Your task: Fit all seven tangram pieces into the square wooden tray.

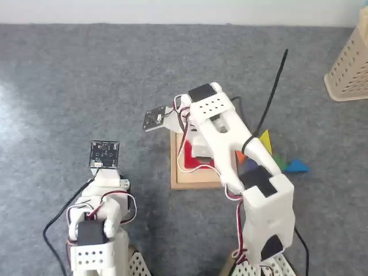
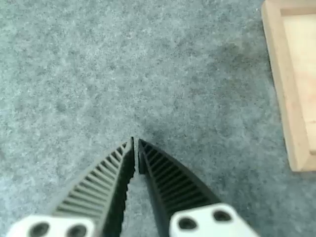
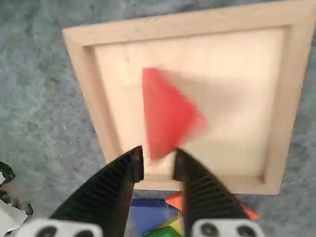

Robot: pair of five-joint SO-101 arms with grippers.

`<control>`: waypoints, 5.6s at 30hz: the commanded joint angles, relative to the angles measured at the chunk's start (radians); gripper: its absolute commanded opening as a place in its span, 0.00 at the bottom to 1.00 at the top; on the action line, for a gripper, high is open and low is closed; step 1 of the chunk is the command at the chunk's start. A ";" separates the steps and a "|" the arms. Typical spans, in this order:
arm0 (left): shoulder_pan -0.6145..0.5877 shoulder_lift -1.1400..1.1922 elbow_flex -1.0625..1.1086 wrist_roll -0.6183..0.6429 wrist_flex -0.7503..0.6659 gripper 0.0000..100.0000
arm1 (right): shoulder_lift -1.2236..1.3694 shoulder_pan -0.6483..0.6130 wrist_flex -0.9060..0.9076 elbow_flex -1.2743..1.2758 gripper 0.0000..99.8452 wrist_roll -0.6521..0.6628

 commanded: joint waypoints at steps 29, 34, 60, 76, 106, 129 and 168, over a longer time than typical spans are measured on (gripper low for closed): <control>0.003 -0.017 -0.012 0.009 0.005 0.01 | -0.685 0.015 -0.522 0.626 0.01 -0.658; 0.003 -0.017 -0.012 0.009 0.005 0.01 | -0.677 0.021 -0.650 0.779 0.01 -0.663; 0.003 -0.017 -0.012 0.009 0.005 0.01 | -0.219 0.173 -0.590 0.486 0.01 -0.540; 0.003 -0.017 -0.012 0.009 0.005 0.01 | 0.008 0.260 -0.545 0.167 0.01 -0.686; 0.003 -0.017 -0.012 0.009 0.005 0.01 | -0.553 0.326 -0.469 0.482 0.09 -0.729; 0.003 -0.017 -0.012 0.008 0.005 0.01 | -0.174 0.133 -0.581 0.428 0.02 -0.758; 0.003 -0.017 -0.012 0.008 0.005 0.01 | -0.432 0.213 -0.387 0.373 0.11 -0.839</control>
